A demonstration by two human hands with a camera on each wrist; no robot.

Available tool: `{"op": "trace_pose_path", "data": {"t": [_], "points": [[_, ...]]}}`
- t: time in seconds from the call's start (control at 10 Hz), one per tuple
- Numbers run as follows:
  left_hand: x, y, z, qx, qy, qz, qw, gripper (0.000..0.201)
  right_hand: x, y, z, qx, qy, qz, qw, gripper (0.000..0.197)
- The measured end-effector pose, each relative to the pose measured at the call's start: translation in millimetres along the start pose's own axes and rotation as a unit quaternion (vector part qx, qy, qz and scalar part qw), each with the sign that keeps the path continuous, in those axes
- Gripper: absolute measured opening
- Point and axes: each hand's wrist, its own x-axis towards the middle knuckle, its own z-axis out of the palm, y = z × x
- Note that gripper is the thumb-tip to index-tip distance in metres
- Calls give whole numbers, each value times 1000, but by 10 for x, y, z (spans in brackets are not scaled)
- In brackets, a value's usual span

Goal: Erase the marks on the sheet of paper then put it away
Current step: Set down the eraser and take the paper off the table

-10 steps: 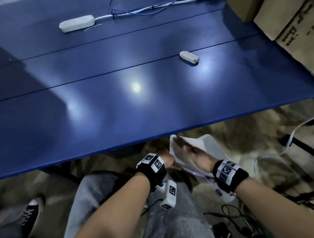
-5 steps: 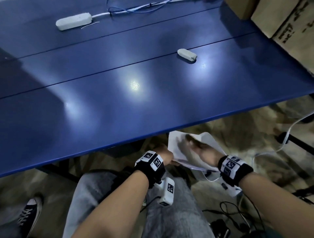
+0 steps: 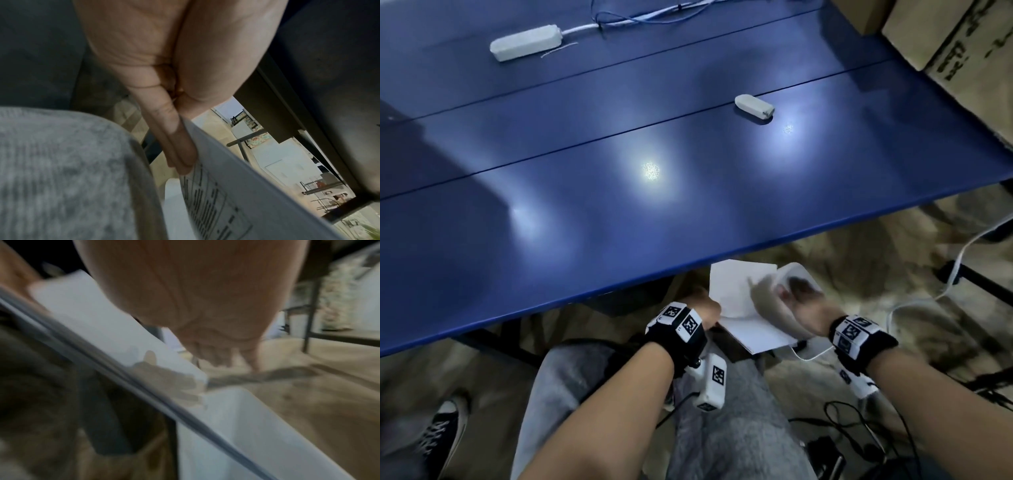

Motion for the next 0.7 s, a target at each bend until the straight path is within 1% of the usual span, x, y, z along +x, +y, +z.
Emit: {"op": "trace_pose_path", "data": {"t": [0.1, 0.2, 0.3, 0.4, 0.5, 0.6, 0.7], "points": [[-10, 78, 5, -32, -4, 10, 999, 48, -417, -339, 29, 288, -35, -250, 924, 53], [-86, 98, 1, -37, -19, 19, 999, 40, -485, -497, 206, 318, -80, -160, 931, 52], [-88, 24, 7, -18, -19, 15, 1000, 27, -483, -145, 352, 259, -119, -87, 955, 59], [-56, -11, 18, -11, -15, 12, 1000, 25, -225, 289, 501, 204, -161, 85, 962, 123], [-65, 5, -23, -7, -5, 10, 1000, 34, -103, 344, 286, 184, -90, 141, 969, 128], [-16, 44, 16, 8, -9, 23, 1000, 33, -246, -168, -95, 239, 31, -13, 971, 60], [-101, 102, 27, 5, -3, 49, 999, 29, -294, -657, -105, 276, 25, -201, 940, 61]]}}
